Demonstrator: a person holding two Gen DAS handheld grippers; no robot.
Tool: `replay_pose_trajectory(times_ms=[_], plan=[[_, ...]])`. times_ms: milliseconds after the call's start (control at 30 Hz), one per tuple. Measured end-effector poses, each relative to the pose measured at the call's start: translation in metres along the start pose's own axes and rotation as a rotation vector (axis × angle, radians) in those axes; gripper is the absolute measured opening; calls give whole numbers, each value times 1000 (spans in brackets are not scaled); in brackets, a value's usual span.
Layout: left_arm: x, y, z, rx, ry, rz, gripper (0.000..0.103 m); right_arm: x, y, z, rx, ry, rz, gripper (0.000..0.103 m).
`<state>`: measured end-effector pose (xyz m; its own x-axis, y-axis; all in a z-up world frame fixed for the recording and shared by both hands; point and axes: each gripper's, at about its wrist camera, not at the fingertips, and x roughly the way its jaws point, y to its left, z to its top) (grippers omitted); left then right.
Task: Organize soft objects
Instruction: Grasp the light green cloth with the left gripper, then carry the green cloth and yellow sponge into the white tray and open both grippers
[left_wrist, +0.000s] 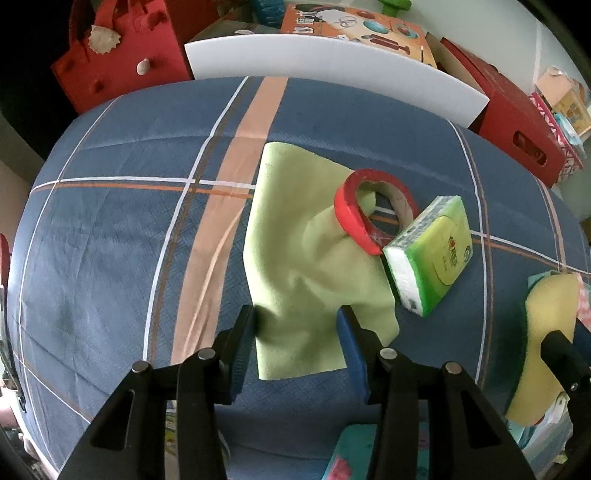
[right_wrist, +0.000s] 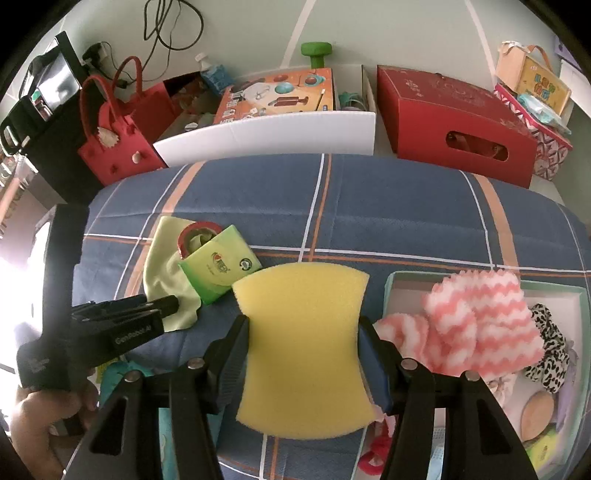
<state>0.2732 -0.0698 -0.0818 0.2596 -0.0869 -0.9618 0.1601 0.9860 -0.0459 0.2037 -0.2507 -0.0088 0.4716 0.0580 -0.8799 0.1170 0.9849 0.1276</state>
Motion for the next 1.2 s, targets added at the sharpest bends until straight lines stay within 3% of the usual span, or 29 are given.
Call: replay_pose_trajectory(times_ms=[33, 100, 300, 400, 567, 833, 1200], plan=[[0, -1, -1, 5, -2, 2, 39, 0, 0, 0, -1, 0, 0, 60], [0, -5, -3, 18, -8, 10, 22, -1, 0, 0, 0, -1, -1, 60], [-1, -10, 2, 22, -15, -10, 9, 0, -2, 0, 2, 2, 0, 60], [-9, -2, 4, -13, -33, -56, 5, 0, -2, 1, 1, 2, 0, 60], [-26, 7, 7, -42, -83, -74, 3, -1, -3, 1, 2, -2, 1, 60], [-83, 18, 12, -67, -227, -83, 3, -11, -5, 2, 6, -25, -4, 60], [-161, 7, 3, -24, -415, -76, 3, -41, -5, 4, 6, -83, -15, 60]])
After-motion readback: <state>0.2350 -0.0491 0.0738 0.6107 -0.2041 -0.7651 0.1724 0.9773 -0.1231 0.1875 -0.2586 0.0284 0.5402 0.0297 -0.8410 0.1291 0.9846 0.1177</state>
